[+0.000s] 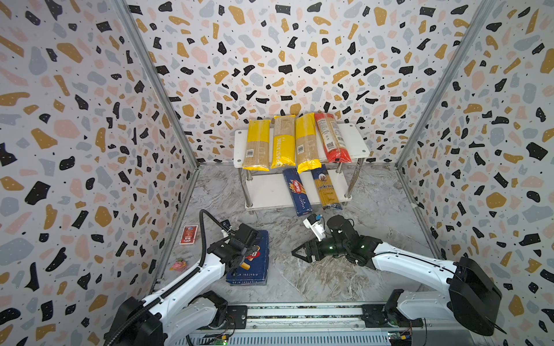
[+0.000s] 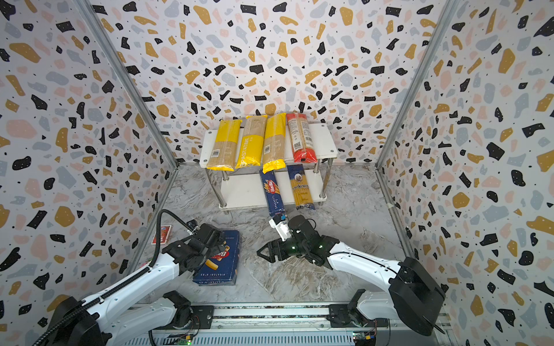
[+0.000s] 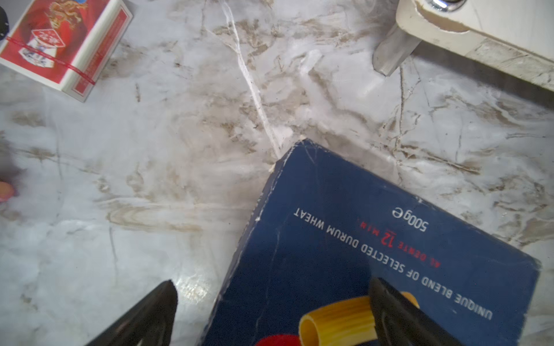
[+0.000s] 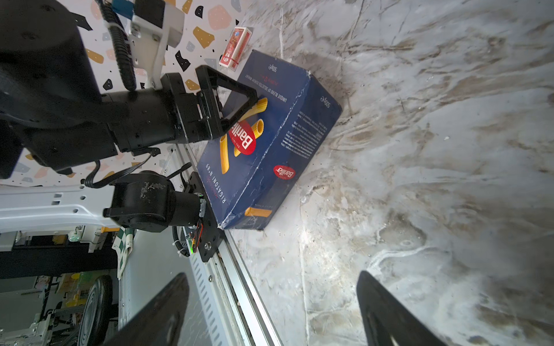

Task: Arrange pasta packages on shelves
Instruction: Move the pasta box to the center of the table.

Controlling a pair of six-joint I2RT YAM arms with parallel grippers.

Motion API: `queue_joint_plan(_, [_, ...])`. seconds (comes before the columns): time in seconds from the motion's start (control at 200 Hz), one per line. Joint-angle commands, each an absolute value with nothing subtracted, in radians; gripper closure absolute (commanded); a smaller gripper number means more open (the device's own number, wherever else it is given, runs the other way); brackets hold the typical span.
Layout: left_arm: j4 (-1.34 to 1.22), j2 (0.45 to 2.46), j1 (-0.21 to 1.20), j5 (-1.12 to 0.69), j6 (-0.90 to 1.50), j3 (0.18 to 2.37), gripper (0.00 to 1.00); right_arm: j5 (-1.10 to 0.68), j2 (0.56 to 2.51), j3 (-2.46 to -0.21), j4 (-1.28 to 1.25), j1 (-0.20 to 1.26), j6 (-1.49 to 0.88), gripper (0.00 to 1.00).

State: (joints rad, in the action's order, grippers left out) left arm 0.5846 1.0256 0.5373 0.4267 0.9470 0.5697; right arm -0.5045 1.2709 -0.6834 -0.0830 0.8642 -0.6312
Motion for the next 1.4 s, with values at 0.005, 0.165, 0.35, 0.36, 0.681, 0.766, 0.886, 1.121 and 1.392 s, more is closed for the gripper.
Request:
queue_joint_plan(0.005, [0.545,1.049,0.531,0.358,0.942,0.535,0.01,-0.511,1.246,-0.678,-0.098,0.868,-0.635,0.12])
queue_joint_plan(0.165, [0.479,1.051,0.531,0.273,0.945,0.494,0.01,-0.508,1.238,-0.669,-0.094,0.867,-0.637,0.12])
queue_joint_plan(0.35, [0.392,1.040,0.541,0.172,0.967,0.448,0.06,-0.502,1.238,-0.661,-0.087,0.863,-0.638,0.12])
queue_joint_plan(0.36, [0.389,1.041,0.543,0.169,0.970,0.447,0.07,-0.502,1.238,-0.661,-0.086,0.864,-0.639,0.12])
queue_joint_plan(0.681, [0.313,1.091,0.673,0.142,0.993,0.486,0.06,-0.494,1.209,-0.646,-0.050,0.839,-0.631,0.12])
queue_joint_plan(0.766, [0.285,1.117,0.702,0.112,0.991,0.499,0.06,-0.494,1.198,-0.638,-0.035,0.824,-0.629,0.12])
queue_joint_plan(0.886, [0.258,1.141,0.755,0.099,1.007,0.518,0.05,-0.494,1.177,-0.621,-0.014,0.808,-0.626,0.12])
queue_joint_plan(1.121, [0.277,1.110,0.792,0.095,1.008,0.553,0.04,-0.439,1.196,-0.617,0.088,0.802,-0.628,0.12])
queue_joint_plan(1.392, [0.383,0.892,0.793,0.121,1.042,0.458,0.07,-0.450,1.235,-0.595,0.048,0.819,-0.675,0.11])
